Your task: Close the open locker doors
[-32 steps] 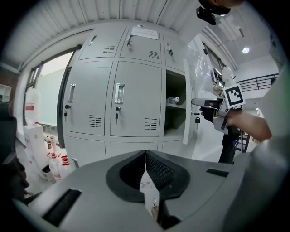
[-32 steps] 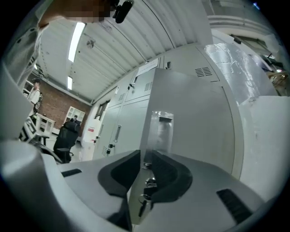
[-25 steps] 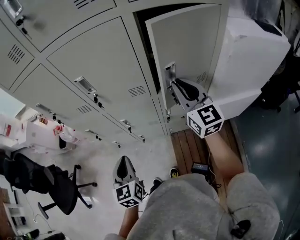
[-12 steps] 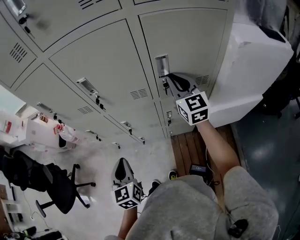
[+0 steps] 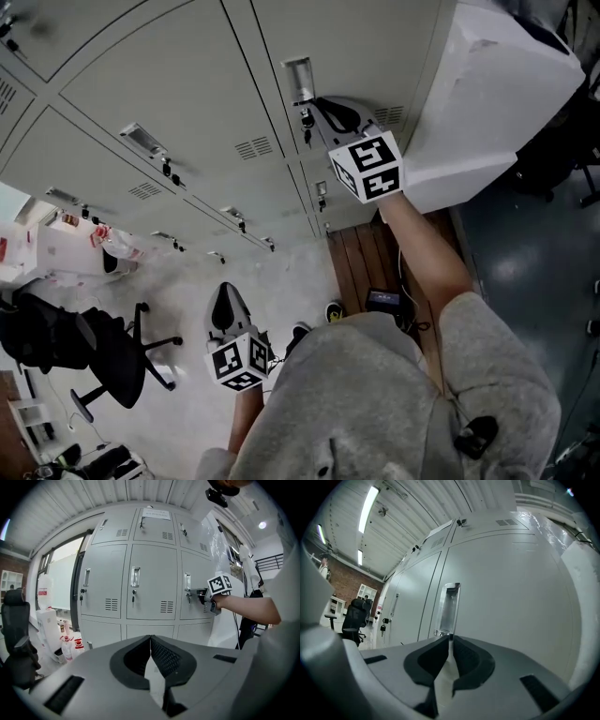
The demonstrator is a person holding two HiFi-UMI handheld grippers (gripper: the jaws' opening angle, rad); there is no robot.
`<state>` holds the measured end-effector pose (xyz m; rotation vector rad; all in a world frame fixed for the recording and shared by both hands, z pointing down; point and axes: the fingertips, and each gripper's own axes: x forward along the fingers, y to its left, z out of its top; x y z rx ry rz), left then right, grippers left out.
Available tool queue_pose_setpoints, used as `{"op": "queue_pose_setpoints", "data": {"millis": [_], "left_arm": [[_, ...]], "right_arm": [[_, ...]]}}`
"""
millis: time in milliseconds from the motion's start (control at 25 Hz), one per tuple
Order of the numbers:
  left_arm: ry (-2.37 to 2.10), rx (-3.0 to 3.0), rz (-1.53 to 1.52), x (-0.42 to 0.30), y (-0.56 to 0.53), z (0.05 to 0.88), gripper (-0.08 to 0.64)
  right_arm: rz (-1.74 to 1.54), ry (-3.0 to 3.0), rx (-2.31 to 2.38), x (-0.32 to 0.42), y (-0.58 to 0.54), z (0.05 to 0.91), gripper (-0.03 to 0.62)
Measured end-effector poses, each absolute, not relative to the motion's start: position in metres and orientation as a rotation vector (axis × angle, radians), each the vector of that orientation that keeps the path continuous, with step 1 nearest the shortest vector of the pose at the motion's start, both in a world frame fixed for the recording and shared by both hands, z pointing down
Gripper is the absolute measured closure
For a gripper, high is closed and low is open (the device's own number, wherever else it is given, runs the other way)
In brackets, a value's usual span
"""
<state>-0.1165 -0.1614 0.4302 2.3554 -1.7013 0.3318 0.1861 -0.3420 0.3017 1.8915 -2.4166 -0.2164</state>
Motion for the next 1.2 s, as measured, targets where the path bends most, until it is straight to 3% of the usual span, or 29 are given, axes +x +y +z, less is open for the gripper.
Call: {"op": "queue_pose_setpoints", "data": {"millis": [480, 840, 1200], "left_arm": [[-1.564, 2.451, 0.354, -0.093, -0.163, 0.434, 0.549], [-1.346, 2.608, 0.369, -0.02, -0.153, 0.431, 0.549], [-1.264, 2.663, 0.375, 0.006, -0.14, 0.425, 0.549]], "right_arm": [[-0.232, -2.406, 1.756, 0.196, -0.21, 0.303, 0.541], [-0.047, -2.268, 2.079, 0.253, -0.102, 0.319, 0.54], [0.022, -2.197, 2.135, 0.26, -0.073, 0.338, 0.541]]}}
